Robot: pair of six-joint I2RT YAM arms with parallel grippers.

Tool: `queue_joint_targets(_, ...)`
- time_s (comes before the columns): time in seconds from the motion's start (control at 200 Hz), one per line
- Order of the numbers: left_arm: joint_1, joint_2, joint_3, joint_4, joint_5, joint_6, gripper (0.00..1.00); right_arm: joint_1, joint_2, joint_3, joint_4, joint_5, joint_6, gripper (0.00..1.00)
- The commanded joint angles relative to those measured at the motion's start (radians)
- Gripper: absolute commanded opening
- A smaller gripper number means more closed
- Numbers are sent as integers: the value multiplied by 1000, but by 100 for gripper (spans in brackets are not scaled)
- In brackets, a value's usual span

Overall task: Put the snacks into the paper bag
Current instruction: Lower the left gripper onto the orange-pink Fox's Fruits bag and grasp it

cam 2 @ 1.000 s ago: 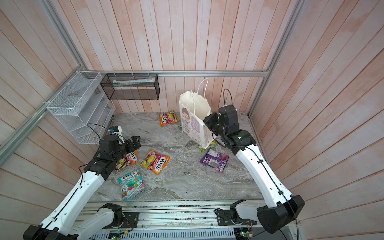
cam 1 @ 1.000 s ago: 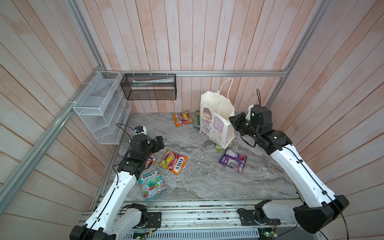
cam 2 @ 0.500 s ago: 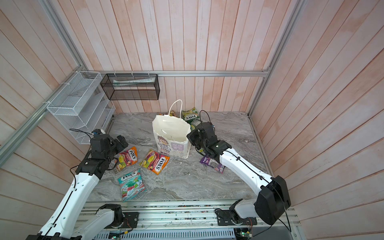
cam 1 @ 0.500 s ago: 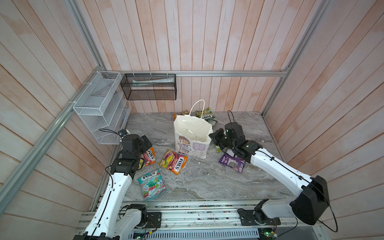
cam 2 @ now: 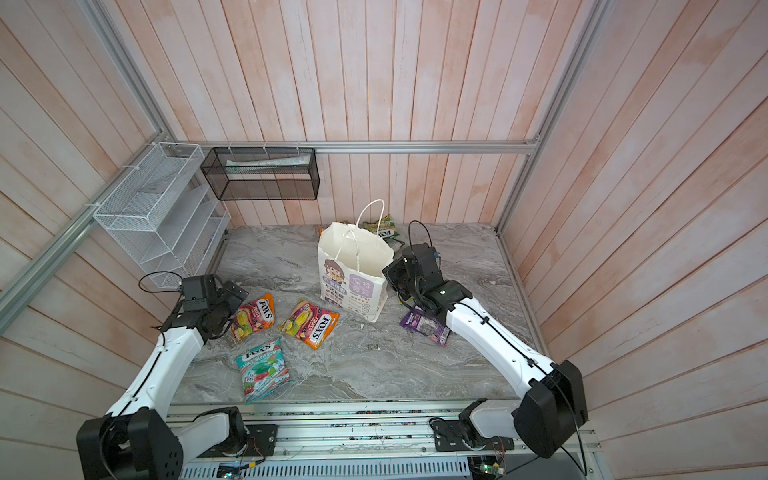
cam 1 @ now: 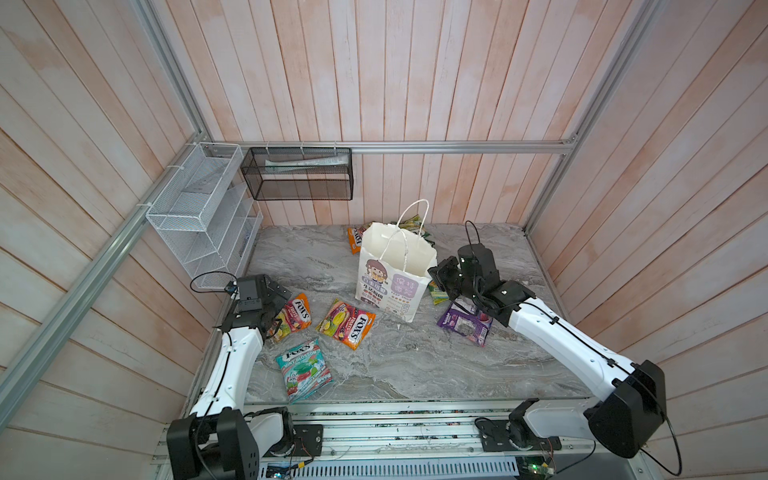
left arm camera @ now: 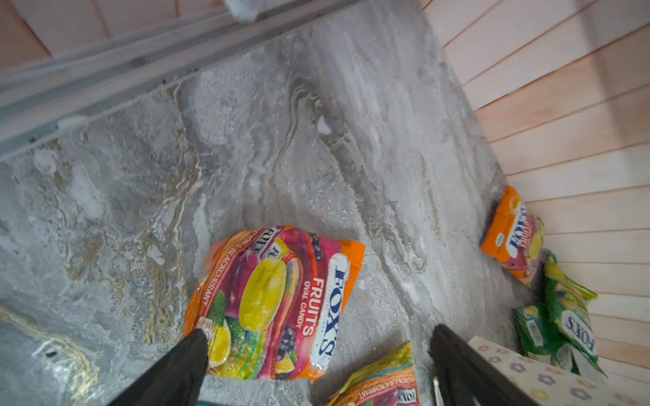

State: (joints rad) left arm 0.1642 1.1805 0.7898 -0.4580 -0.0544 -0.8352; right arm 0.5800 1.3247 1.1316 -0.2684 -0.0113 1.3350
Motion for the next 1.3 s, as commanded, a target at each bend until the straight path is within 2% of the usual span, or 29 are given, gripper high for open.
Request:
queue_joint_targets(0.0, 9, 43, -66, 54, 29, -104, 100, -22, -37, -35, 8, -29, 1, 0)
queue_joint_targets(0.18, 9, 96, -108, 93, -2, -135, 100, -23, -45, -24, -23, 6, -48, 0)
queue_joint_targets(0.535, 9, 200, -143, 180, 16, -180, 100, -25, -55, -41, -3, 0, -79, 0)
queue_joint_targets(0.875, 9, 302, -122, 212, 9, -225, 87, -24, -67, -51, 0, 11, -85, 0)
queue_joint_targets(0.98, 9, 322, -121, 223, 14, -228, 77, -23, -76, -61, 6, 19, -82, 0)
queue_joint_targets(1.185, 13, 311, -113, 229, 58, -223, 35, -23, -74, -66, 3, 23, -77, 0)
queue_joint_targets(1.295, 18, 286, -80, 202, 82, -206, 21, -24, -77, -72, 4, 27, -74, 0)
